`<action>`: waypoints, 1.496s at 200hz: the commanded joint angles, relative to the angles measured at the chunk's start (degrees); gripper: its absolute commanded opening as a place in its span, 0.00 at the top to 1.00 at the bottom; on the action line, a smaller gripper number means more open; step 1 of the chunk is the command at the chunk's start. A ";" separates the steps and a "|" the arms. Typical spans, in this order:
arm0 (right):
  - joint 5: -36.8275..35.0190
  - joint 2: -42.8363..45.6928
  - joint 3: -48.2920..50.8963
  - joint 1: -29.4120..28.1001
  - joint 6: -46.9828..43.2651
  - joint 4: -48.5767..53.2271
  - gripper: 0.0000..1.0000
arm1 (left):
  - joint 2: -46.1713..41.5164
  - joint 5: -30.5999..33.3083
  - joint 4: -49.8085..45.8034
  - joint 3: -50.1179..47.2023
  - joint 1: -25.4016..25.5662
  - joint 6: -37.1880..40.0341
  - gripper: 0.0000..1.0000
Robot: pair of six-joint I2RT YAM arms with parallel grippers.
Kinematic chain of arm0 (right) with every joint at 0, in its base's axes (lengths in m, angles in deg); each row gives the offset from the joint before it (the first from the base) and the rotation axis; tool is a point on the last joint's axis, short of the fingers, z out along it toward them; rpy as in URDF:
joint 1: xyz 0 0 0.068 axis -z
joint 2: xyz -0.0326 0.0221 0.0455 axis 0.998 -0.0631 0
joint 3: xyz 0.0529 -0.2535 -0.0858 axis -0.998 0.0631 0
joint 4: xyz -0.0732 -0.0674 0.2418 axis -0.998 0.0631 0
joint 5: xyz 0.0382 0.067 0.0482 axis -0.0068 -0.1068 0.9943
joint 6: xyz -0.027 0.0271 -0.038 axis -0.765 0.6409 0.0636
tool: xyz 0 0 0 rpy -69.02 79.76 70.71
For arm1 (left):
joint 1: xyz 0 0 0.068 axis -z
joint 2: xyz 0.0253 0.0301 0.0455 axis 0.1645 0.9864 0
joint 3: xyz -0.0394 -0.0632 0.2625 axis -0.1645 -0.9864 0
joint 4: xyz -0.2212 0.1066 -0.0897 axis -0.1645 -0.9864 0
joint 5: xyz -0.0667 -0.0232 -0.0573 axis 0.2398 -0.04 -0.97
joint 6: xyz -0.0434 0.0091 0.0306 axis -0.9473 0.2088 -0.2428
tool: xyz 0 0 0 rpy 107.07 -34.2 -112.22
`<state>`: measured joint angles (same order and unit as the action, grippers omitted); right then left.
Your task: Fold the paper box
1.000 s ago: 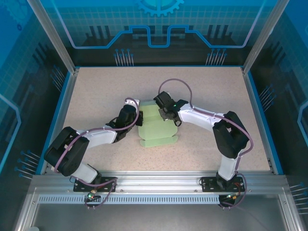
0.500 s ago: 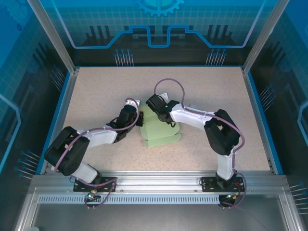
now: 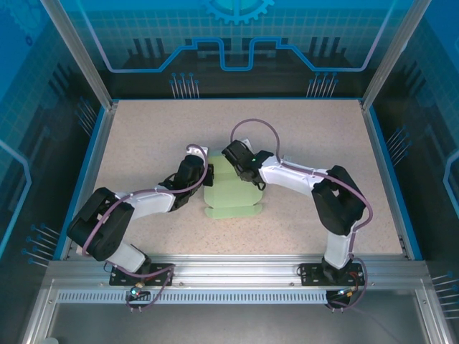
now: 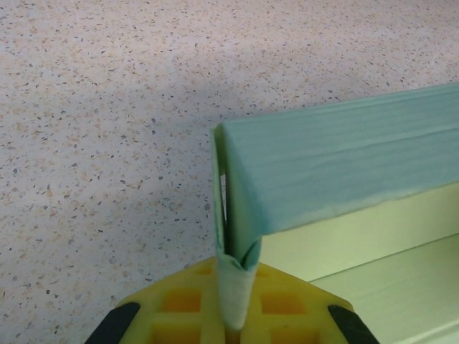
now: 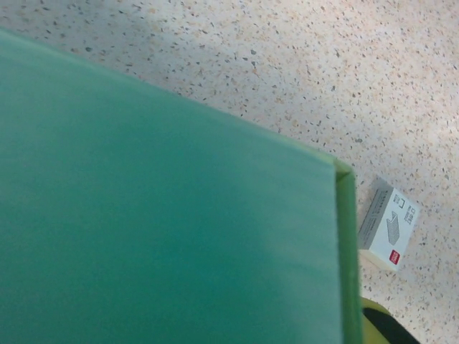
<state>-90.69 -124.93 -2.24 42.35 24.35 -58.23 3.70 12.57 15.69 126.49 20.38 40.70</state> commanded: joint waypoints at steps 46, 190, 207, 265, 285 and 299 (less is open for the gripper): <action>9.63 5.61 3.16 1.29 -1.54 -2.93 0.57 | 0.48 0.80 -0.20 1.92 0.32 1.57 1.00; 34.44 25.31 10.33 11.67 -6.86 -3.22 0.37 | -0.22 1.08 -5.74 3.12 0.27 2.09 1.00; 35.54 24.68 10.55 12.80 -7.32 -3.26 0.38 | -0.39 0.99 -6.13 3.14 0.23 1.92 1.00; 26.25 19.23 9.85 6.32 -6.26 -3.70 0.38 | -0.73 0.17 -7.90 4.03 0.29 1.01 1.00; 20.90 16.64 9.22 3.93 -4.26 -3.90 0.39 | -0.90 -0.06 -7.97 4.12 0.23 0.99 1.00; 18.15 14.99 8.02 2.51 -4.32 -3.33 0.39 | -0.95 -0.50 -8.44 4.44 0.26 1.02 1.00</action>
<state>-64.99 -107.42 8.12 47.07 18.56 -61.84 3.68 12.92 8.39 128.96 20.38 41.92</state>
